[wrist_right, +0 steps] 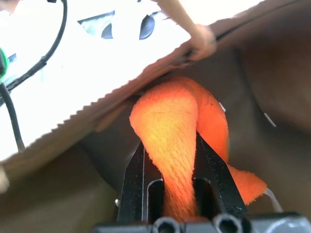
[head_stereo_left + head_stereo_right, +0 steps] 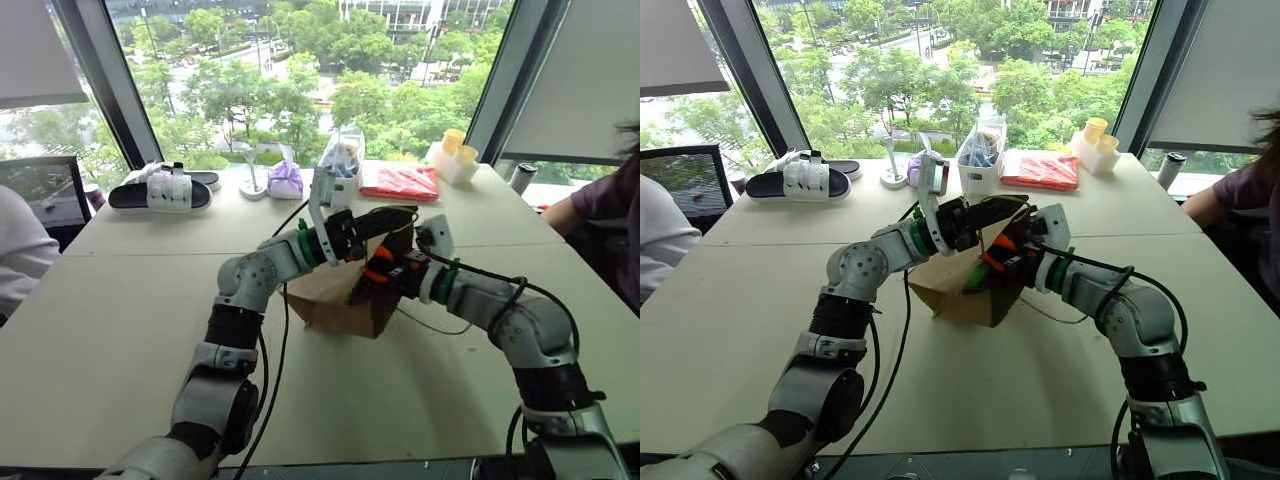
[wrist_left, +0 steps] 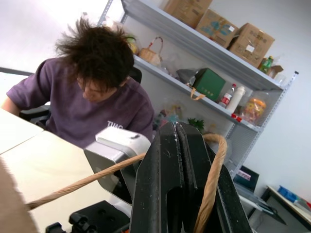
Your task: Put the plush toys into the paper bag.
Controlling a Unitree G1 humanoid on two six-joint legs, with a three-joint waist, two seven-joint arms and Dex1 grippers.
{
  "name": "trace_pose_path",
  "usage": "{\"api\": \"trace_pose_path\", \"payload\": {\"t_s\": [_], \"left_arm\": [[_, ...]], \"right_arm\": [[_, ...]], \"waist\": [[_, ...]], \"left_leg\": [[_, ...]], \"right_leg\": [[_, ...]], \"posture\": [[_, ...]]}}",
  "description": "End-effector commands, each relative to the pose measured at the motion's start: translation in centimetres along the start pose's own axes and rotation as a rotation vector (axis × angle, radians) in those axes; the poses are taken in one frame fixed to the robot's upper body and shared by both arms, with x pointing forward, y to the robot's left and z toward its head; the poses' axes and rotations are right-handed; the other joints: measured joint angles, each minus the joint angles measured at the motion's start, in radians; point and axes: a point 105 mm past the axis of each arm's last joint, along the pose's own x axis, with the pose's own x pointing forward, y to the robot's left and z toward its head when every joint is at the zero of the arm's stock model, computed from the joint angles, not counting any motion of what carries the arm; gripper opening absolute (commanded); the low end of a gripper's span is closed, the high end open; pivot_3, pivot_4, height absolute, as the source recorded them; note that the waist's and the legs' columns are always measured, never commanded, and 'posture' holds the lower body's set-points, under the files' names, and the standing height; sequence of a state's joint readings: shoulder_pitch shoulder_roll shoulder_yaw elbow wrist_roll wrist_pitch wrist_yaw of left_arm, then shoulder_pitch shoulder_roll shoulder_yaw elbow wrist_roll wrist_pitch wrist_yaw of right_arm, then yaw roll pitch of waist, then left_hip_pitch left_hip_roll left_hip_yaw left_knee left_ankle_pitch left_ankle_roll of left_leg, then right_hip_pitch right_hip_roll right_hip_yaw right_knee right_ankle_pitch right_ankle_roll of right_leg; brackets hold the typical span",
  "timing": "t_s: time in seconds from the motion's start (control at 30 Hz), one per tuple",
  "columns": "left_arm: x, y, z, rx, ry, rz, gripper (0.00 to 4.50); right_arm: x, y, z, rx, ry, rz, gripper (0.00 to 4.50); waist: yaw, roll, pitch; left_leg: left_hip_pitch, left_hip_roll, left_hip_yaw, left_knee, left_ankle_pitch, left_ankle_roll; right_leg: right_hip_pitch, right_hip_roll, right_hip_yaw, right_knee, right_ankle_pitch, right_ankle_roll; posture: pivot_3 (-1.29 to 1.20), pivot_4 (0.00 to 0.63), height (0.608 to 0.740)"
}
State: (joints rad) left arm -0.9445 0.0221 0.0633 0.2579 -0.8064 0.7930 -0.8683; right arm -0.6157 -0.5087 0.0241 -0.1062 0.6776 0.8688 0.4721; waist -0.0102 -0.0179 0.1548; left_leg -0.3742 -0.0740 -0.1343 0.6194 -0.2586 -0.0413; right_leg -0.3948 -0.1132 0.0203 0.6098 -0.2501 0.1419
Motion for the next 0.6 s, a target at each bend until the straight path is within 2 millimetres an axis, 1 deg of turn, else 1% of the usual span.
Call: {"api": "trace_pose_path", "payload": {"t_s": [0.03, 0.1, 0.17, 0.2, 0.23, 0.3, 0.33, 0.37, 0.4, 0.43, 0.5, 0.6], "left_arm": [[0.3, -0.9, 1.1, 0.051, -0.028, -0.029, 0.0], [0.2, -0.9, 1.1, 0.052, -0.031, -0.024, 0.0], [0.1, -0.7, 1.3, 0.051, -0.038, -0.016, 0.0], [0.0, -0.7, 1.3, 0.05, -0.041, -0.014, 0.0], [-0.1, -0.7, 1.4, 0.05, -0.042, -0.012, 0.0], [-0.2, -0.6, 1.6, 0.049, -0.045, -0.01, 0.0], [-0.2, -0.5, 1.7, 0.048, -0.049, -0.008, 0.0], [-0.2, -0.4, 1.8, 0.045, -0.056, -0.004, 0.0], [-0.2, -0.4, 2.0, 0.042, -0.064, -0.001, 0.0], [-0.3, -0.1, 2.6, 0.031, -0.093, 0.011, 0.0], [-0.5, 0.2, 3.3, 0.015, -0.13, 0.024, 0.0], [-0.6, 0.5, 3.9, 0.005, -0.155, 0.033, 0.0]], "right_arm": [[0.6, -0.1, 0.0, -0.06, 0.05, -0.029, 0.03], [0.8, 0.1, -0.4, -0.098, 0.084, -0.031, 0.03], [0.8, -0.1, -0.9, -0.143, 0.119, -0.05, 0.87], [0.8, -0.2, -1.0, -0.151, 0.122, -0.055, 1.19], [0.7, -0.2, -0.8, -0.149, 0.11, -0.063, 1.73], [0.6, 0.1, -0.4, -0.162, 0.086, -0.047, 2.66], [0.5, 0.1, -0.2, -0.17, 0.077, -0.05, 3.22], [0.4, 0.2, 0.0, -0.177, 0.068, -0.048, 3.64], [0.3, 0.3, 0.1, -0.181, 0.064, -0.042, 4.25], [-0.1, 0.5, 0.4, -0.187, 0.05, -0.035, 4.44], [-0.7, 0.6, 0.8, -0.194, 0.03, -0.027, 4.44], [-1.5, 0.8, 1.2, -0.208, -0.002, -0.022, 4.44]], "waist": [[-0.001, 0.0, 0.0], [-0.001, 0.0, 0.0], [-0.002, 0.0, 0.0], [-0.003, 0.0, 0.0], [-0.003, 0.0, 0.0], [-0.004, 0.0, 0.0], [-0.004, 0.0, 0.0], [-0.004, 0.0, 0.0], [-0.004, 0.0, 0.0], [-0.003, 0.0, 0.0], [-0.002, 0.0, 0.0], [-0.002, 0.0, 0.0]], "left_leg": [[0.0, 0.0, 0.0, 0.0, 0.0, 0.0], [0.0, 0.0, 0.0, 0.0, 0.0, 0.0], [0.0, 0.0, 0.0, 0.0, 0.0, 0.0], [0.0, 0.0, 0.0, 0.0, 0.0, 0.0], [0.0, 0.0, 0.0, 0.0, 0.0, 0.0], [0.0, 0.0, 0.0, 0.0, 0.0, 0.0], [0.0, 0.0, 0.0, 0.0, 0.0, 0.0], [0.0, 0.0, 0.0, 0.0, 0.0, 0.0], [0.0, 0.0, 0.0, 0.0, 0.0, 0.0], [0.0, 0.0, 0.0, 0.0, 0.0, 0.0], [0.0, 0.0, 0.0, 0.0, 0.0, 0.0], [0.0, 0.0, 0.0, 0.0, 0.0, 0.0]], "right_leg": [[0.0, 0.0, 0.0, 0.0, 0.0, 0.0], [0.0, 0.0, 0.0, 0.0, 0.0, 0.0], [0.0, 0.0, 0.0, 0.0, 0.0, 0.0], [-0.001, 0.0, 0.0, 0.0, 0.0, 0.0], [-0.001, 0.0, 0.0, 0.0, 0.0, 0.0], [-0.001, 0.0, 0.0, 0.0, 0.0, 0.0], [-0.001, 0.0, 0.0, 0.0, 0.0, 0.0], [-0.001, 0.0, 0.0, 0.0, 0.0, 0.0], [-0.001, 0.0, 0.0, 0.0, 0.0, 0.0], [-0.001, 0.0, 0.0, 0.0, 0.0, 0.0], [-0.001, 0.0, 0.0, 0.0, 0.0, 0.0], [-0.001, 0.0, 0.0, 0.0, 0.0, 0.0]], "posture": [[0.0, 0.15, 0.74], [0.0, 0.15, 0.74], [0.0, 0.15, 0.74], [0.0, 0.15, 0.74], [0.0, 0.15, 0.74], [0.0, 0.15, 0.74], [0.0, 0.15, 0.74], [0.0, 0.15, 0.74], [0.0, 0.15, 0.74], [0.0, 0.15, 0.74], [0.0, 0.15, 0.74], [0.0, 0.15, 0.74]]}}
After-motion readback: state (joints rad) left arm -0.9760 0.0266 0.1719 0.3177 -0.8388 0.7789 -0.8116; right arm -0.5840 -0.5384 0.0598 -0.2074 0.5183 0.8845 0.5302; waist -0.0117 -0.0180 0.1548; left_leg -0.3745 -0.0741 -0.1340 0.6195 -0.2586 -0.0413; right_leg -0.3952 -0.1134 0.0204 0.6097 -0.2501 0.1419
